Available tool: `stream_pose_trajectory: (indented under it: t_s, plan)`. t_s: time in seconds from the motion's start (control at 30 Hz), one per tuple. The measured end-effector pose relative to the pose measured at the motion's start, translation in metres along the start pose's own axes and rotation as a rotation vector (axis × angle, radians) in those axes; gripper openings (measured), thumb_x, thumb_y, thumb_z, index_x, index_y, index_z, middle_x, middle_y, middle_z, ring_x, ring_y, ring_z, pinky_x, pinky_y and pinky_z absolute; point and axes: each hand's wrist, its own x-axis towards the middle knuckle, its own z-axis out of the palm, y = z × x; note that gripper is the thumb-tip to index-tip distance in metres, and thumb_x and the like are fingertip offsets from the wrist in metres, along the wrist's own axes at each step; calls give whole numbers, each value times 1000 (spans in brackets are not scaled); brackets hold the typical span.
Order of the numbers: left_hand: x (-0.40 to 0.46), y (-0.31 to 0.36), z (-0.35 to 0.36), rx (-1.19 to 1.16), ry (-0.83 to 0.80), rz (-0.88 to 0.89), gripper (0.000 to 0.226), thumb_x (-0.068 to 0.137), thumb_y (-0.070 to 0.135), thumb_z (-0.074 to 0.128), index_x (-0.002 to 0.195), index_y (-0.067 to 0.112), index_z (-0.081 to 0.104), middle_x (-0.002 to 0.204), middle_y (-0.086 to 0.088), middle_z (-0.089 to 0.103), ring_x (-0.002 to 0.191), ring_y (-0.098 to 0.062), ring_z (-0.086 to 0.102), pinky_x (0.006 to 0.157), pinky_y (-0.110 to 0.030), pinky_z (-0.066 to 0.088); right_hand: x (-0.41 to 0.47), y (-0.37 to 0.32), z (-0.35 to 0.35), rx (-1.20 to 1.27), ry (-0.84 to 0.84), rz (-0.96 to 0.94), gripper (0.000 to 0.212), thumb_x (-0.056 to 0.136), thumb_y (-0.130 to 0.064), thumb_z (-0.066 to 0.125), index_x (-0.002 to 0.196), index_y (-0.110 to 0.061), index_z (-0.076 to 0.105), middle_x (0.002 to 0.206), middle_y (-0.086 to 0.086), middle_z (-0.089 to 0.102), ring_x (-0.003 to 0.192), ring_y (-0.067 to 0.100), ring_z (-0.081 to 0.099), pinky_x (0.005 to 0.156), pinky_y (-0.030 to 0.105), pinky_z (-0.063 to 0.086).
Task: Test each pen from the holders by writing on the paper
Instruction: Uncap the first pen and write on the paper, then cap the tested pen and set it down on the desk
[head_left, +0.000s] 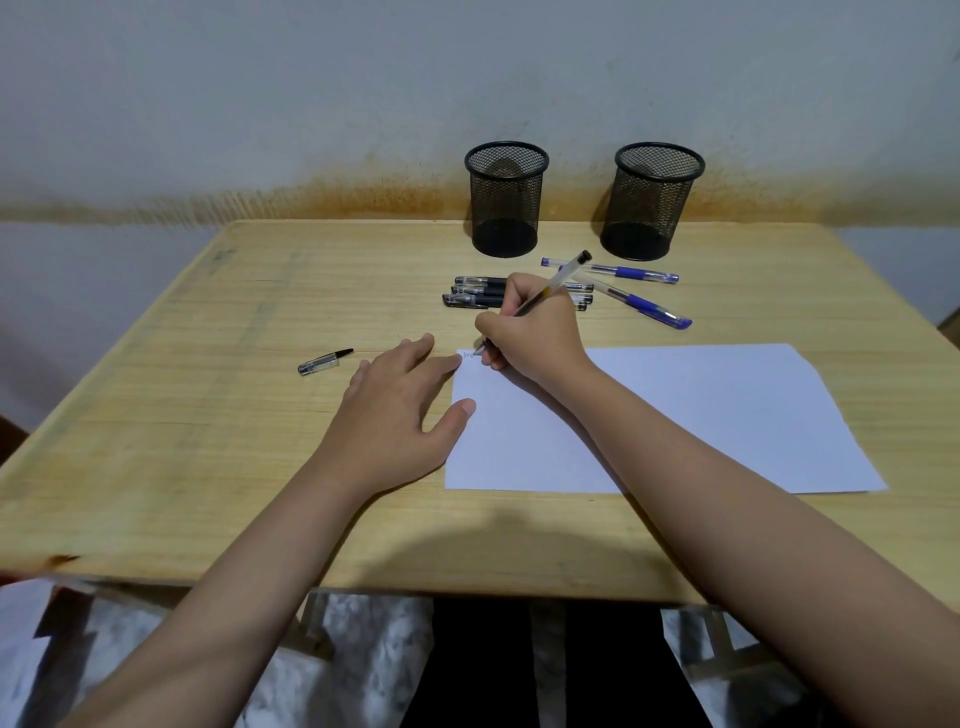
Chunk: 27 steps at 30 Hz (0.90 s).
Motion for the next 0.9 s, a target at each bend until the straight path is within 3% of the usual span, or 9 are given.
stream_pose_trajectory:
  t_s: [0.17, 0.27, 0.33, 0.47, 0.6, 0.67, 0.77, 0.9]
  plan:
    - [-1, 0, -4, -86, 52, 16, 55, 80, 51, 50, 130, 29, 51, 148, 2, 38, 138, -16, 28, 114, -46, 19, -1, 1, -2, 195, 42, 58, 22, 79, 5, 61, 66, -5, 46, 52, 19, 52, 41, 24, 60, 43, 31, 51]
    - [4, -10, -15, -102, 337, 17, 43, 78, 38, 58, 116, 18, 63, 129, -5, 56, 120, -25, 50, 103, -54, 37, 1, 0, -3, 442, 43, 122, 30, 84, 1, 64, 65, -9, 43, 53, 15, 49, 41, 24, 55, 43, 29, 47]
    - [8, -21, -23, -48, 506, -92, 42, 78, 30, 59, 115, 12, 63, 119, -11, 60, 111, -32, 54, 96, -51, 42, -1, -2, -4, 510, 36, 121, 33, 85, -7, 67, 65, -9, 42, 54, 14, 48, 40, 21, 52, 41, 27, 46]
    - [5, -33, -28, 32, 452, -433, 41, 82, 17, 61, 122, 8, 59, 122, -16, 52, 118, -36, 43, 95, -50, 39, -8, -12, -8, 411, 86, 43, 34, 83, -19, 73, 66, -7, 46, 51, 10, 44, 33, 14, 44, 33, 21, 39]
    - [3, -36, -28, 44, 442, -475, 20, 83, 18, 62, 99, 10, 70, 112, -14, 57, 110, -32, 49, 89, -45, 41, -12, -22, -15, 418, 71, -44, 27, 82, -15, 73, 67, -8, 52, 51, 5, 47, 34, 9, 41, 37, 19, 35]
    - [4, -33, -29, -67, 513, -383, 13, 83, 18, 64, 93, 13, 72, 101, -11, 62, 93, -25, 58, 81, -34, 45, -14, -27, -19, 454, -8, -27, 18, 84, -14, 71, 74, -5, 59, 57, 6, 52, 38, 13, 42, 38, 20, 36]
    - [3, -21, -33, -438, 508, -285, 10, 82, 16, 68, 88, 22, 72, 86, 2, 68, 78, -13, 62, 69, -16, 43, -18, -30, -22, 467, -135, 6, 11, 88, -10, 63, 86, 1, 63, 66, 9, 58, 41, 14, 42, 39, 22, 38]
    - [4, -14, -33, -712, 453, -249, 19, 78, 10, 72, 81, 29, 72, 78, 16, 71, 81, -10, 66, 77, -23, 49, -20, -28, -16, 424, -194, -45, 6, 87, -3, 62, 82, -4, 64, 64, 10, 62, 38, 14, 42, 37, 20, 37]
